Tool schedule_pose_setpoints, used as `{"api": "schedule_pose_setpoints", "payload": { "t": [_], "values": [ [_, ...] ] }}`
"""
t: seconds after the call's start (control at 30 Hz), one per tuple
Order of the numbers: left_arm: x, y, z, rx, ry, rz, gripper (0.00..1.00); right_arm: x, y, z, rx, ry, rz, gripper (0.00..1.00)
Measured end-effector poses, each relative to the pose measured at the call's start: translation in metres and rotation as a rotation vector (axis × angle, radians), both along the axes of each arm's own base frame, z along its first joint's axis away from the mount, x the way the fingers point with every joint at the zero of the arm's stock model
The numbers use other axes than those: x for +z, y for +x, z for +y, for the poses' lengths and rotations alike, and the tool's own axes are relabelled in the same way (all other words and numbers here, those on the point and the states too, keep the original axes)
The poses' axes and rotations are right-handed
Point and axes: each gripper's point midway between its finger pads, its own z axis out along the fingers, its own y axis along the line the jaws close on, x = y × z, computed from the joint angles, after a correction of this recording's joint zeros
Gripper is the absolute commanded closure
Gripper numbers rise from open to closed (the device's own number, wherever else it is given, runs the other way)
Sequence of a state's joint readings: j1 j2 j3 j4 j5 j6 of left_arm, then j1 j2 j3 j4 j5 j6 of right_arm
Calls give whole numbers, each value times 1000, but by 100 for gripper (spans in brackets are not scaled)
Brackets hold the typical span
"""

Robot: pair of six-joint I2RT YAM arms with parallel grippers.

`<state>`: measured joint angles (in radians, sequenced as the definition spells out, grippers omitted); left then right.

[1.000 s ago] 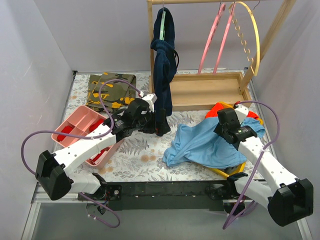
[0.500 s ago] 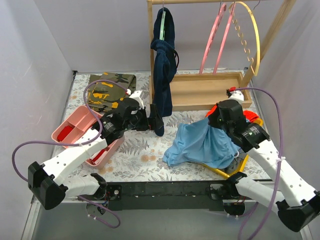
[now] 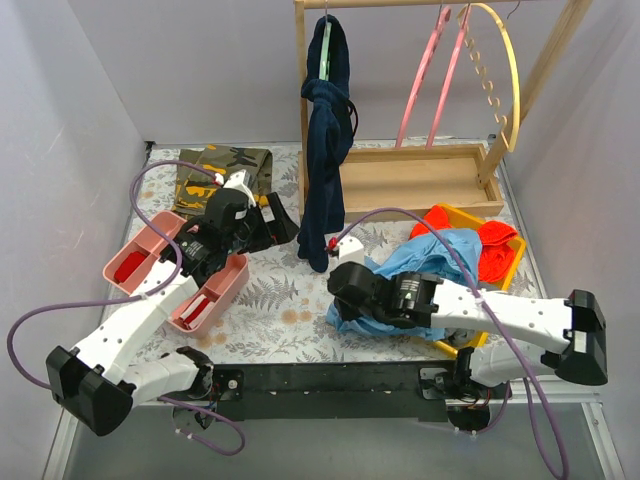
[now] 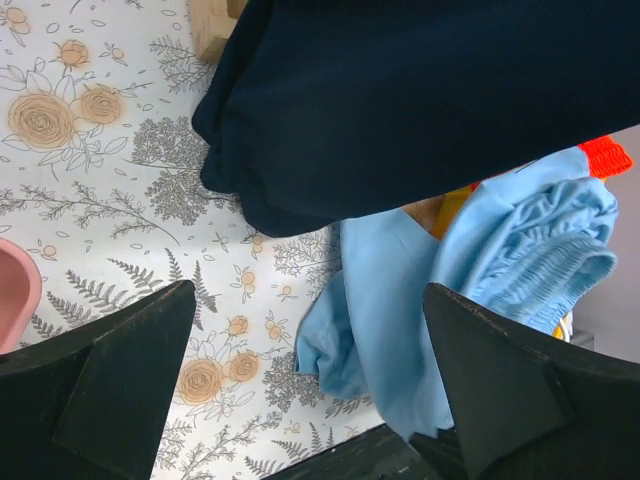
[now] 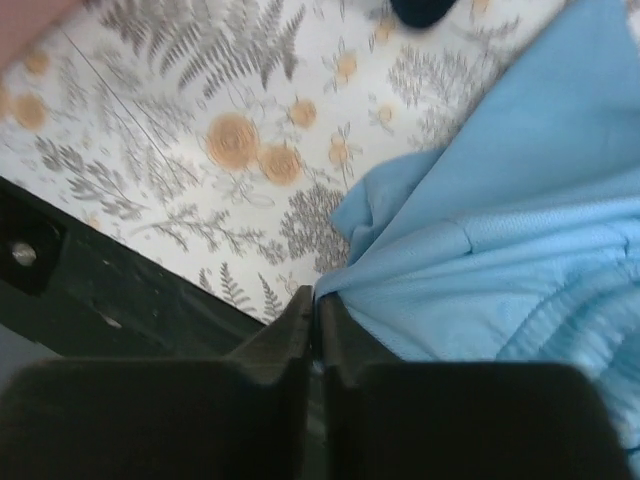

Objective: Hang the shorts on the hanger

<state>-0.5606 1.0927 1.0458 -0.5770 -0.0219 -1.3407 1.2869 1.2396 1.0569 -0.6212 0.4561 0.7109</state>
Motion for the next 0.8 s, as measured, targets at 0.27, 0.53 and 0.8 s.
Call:
{"api": "schedule_pose_setpoints", "payload": {
  "t": [0.27, 0.53, 0.8],
  "values": [
    [-17, -6, -19, -91, 9, 38, 2, -10, -3, -43, -74, -54, -9, 31],
    [-71, -44, -95, -302, 106, 138, 3, 26, 37, -138, -445, 14, -97, 36],
    [-100, -93, -153, -410, 127, 182, 13, 24, 61, -212, -697, -66, -171, 37]
  ]
}}
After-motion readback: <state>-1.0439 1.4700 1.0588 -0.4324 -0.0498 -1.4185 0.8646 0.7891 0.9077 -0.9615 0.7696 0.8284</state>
